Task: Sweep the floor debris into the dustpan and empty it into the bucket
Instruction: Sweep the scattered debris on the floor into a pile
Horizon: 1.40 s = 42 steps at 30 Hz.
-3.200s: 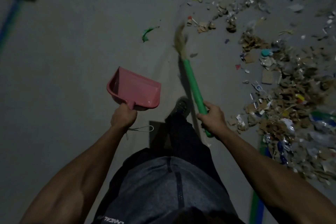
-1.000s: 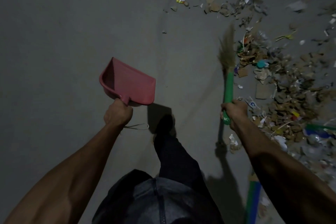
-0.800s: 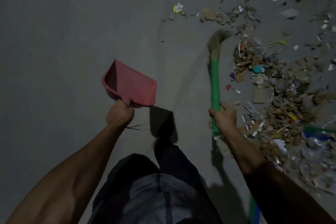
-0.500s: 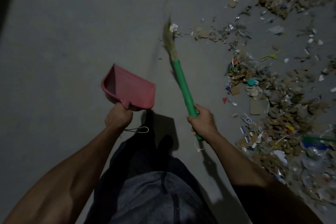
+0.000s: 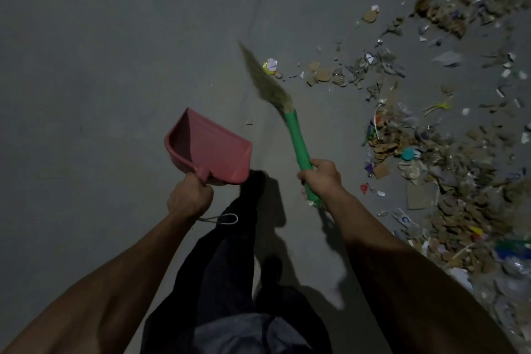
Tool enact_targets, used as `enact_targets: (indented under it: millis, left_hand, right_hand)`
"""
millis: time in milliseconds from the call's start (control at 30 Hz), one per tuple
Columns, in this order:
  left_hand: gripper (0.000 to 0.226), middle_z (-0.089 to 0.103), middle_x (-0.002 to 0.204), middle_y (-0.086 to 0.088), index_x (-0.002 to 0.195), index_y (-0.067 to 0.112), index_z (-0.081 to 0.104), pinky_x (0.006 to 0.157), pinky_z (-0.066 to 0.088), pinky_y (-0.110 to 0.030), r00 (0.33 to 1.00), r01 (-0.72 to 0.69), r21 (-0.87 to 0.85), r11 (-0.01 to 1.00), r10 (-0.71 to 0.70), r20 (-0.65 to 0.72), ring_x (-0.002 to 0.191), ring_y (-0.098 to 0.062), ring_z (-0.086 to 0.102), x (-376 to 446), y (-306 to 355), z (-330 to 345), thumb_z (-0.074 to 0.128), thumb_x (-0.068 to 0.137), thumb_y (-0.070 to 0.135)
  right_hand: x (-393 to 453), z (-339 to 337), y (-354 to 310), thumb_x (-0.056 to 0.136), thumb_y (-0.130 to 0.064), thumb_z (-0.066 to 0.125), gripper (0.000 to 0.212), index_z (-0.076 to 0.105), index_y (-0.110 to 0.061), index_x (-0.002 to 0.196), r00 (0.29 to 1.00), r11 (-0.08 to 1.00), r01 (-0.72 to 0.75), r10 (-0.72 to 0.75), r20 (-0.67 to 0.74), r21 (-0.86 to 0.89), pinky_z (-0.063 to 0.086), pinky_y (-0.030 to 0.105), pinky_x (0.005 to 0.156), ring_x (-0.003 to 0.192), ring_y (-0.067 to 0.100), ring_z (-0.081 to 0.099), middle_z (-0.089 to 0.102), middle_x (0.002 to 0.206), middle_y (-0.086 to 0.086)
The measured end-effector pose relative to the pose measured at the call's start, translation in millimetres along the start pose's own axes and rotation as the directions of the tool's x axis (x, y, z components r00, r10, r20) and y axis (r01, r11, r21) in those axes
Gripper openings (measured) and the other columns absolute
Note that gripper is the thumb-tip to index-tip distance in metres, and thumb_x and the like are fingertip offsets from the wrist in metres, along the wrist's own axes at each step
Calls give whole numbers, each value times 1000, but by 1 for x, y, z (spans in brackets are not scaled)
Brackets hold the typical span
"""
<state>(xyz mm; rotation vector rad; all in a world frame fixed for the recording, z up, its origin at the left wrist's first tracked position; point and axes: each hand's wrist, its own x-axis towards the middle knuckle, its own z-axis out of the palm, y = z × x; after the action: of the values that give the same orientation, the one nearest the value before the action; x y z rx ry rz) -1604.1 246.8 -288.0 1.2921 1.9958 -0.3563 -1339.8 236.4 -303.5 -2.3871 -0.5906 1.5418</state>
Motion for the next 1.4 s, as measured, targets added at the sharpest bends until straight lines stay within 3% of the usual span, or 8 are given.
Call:
enact_targets:
  millis: [133,500,600,867,967,1067,1233,1400]
  left_hand:
    - [26,59,102,-16,108,7,50,75,45,-37,998,-62,25,998,61,31,92,-36,58,40,34,-13,44,86,18]
    - [10,54,75,-4,90,11,50,50,30,-27,987,-158,-39,987,158,-4,64,-20,52,91,95,-34,49,84,19]
    - [14,54,76,-5,92,9,51,51,30,-28,988,-155,-22,988,154,-19,65,-22,52,93,102,-40,50,85,21]
    - [18,62,84,-15,92,4,54,57,38,-31,988,-152,44,987,151,22,74,-32,59,98,113,-50,48,84,19]
    - [19,61,87,-15,96,5,54,60,39,-33,987,-162,68,984,161,29,78,-34,59,100,115,-45,49,84,20]
    - [17,61,86,-13,94,6,54,56,37,-31,983,-184,76,980,182,34,74,-31,58,100,115,-38,49,85,19]
    - [17,61,86,-13,95,6,53,56,36,-31,977,-213,81,974,211,29,74,-31,57,89,109,-27,49,85,19]
    - [20,61,91,-14,98,8,53,65,42,-35,979,-203,89,975,202,19,78,-32,57,62,92,-16,48,83,20]
  right_hand:
    - [43,-24,-35,85,8,59,12,59,0,94,980,875,-145,190,-52,463,37,21,34,31,17,45,48,60,14]
    - [64,-92,-70,94,6,49,11,45,-2,100,886,385,-32,437,-152,923,35,16,32,47,15,41,42,66,10]
    - [27,-72,-82,94,6,49,17,47,-5,81,902,430,-17,397,-172,903,34,18,32,32,13,41,42,53,9]
    - [-34,-26,-97,93,4,56,30,57,-26,88,988,675,-56,146,-58,736,39,24,37,45,17,45,50,71,13]
    - [-7,-38,-96,93,4,55,17,61,-9,104,973,714,-108,220,-75,691,39,22,36,45,16,45,50,68,12]
    - [23,-59,-78,93,5,53,22,55,9,114,942,666,-155,323,-95,730,37,21,34,43,16,44,47,62,10]
    - [46,-108,-27,96,2,49,6,47,-4,95,898,424,-176,439,-32,888,34,15,32,47,14,42,41,69,8]
    - [21,-121,4,94,6,49,17,46,-2,108,866,347,-37,479,-143,937,34,15,32,40,13,43,42,69,10]
